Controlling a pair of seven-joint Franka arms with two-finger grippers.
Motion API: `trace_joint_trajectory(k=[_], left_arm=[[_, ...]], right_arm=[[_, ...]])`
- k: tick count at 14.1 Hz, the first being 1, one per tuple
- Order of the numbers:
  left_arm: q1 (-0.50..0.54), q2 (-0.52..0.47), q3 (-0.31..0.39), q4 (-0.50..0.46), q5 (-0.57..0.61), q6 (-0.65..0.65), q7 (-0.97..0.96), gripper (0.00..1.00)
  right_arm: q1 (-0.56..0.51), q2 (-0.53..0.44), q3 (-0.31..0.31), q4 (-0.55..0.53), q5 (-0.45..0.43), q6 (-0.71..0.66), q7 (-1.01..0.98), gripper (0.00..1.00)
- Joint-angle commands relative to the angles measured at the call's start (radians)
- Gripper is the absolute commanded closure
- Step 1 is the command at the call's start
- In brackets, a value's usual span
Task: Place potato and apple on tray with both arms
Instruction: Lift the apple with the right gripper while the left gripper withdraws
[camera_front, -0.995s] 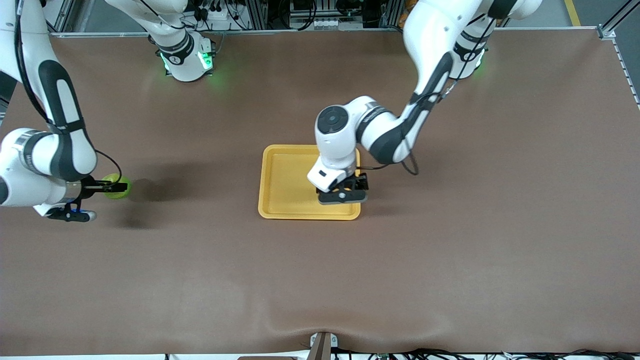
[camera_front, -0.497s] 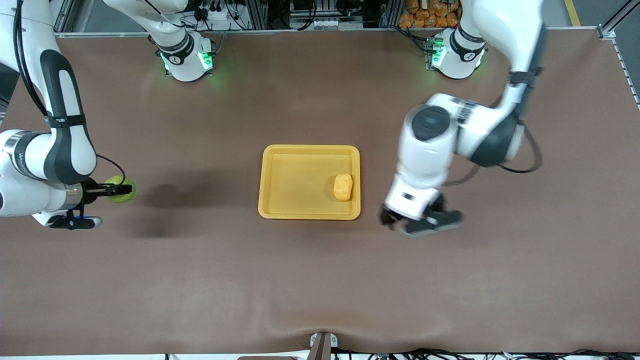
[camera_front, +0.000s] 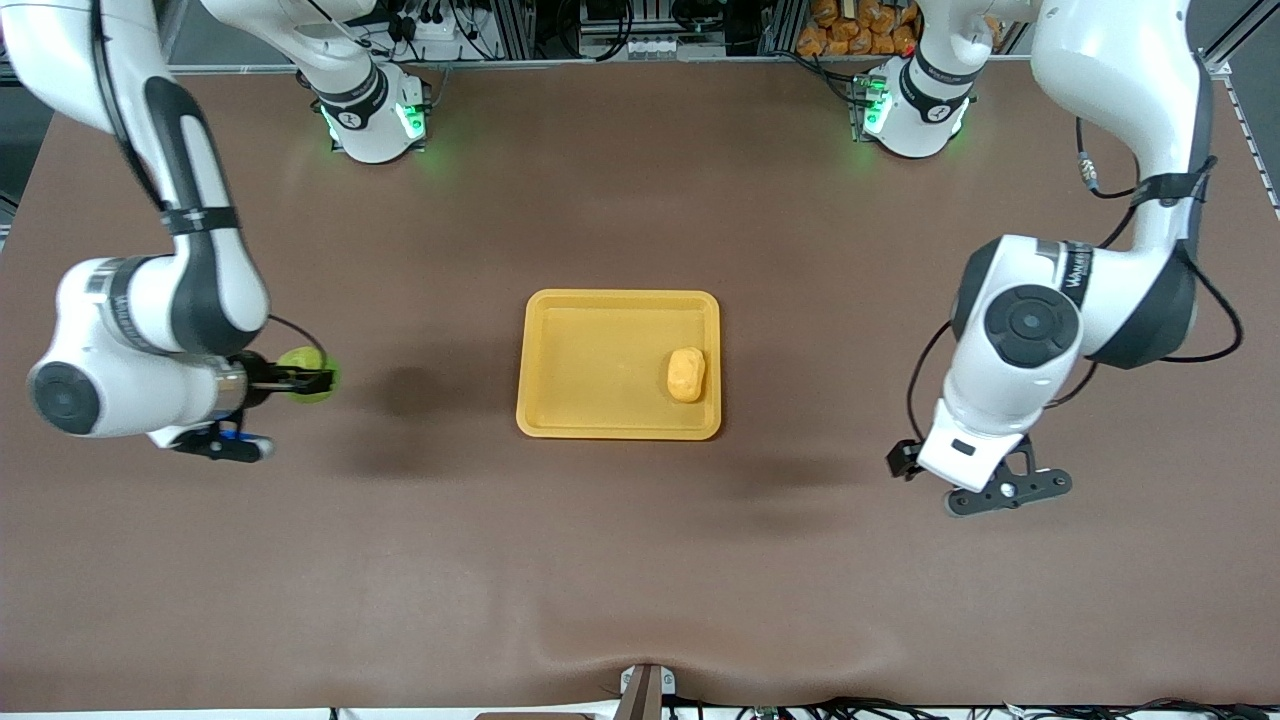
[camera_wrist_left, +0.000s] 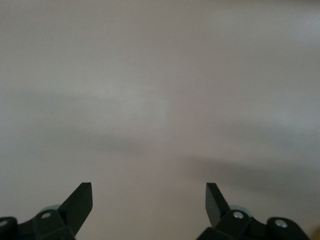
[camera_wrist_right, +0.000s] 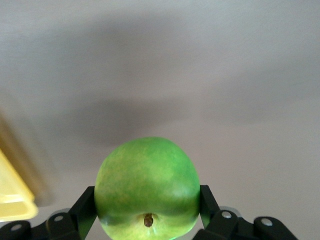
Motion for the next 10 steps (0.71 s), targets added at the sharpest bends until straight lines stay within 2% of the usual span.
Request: trace_joint_trajectory(k=[1,4,7,10], left_arm=[[0.065,-0.104,-0.012,-0.095,-0.028,-0.096,0.148,0.0],[0.14,-0.221,-0.012,-0.239,-0.109,-0.13,0.274,0.0],[0.139,-0.348,-0.015,-0.395,-0.112,-0.118,0.274,0.0],[0.142,-0.437,-0.027,-0.459,-0.131,-0.118,0.277,0.0]], right_arm=[[0.073,-0.019,-0.01,-0.001,0.038,-0.012,0.104,1.0],[0.124,-0.019,-0.01,0.002,0.098,-0.004,0.173,1.0],[0.18,-0.01,-0.01,0.032,0.109,0.008,0.266,1.0],[0.236,0.002,-0.01,0.034,0.109,0.06,0.345,1.0]])
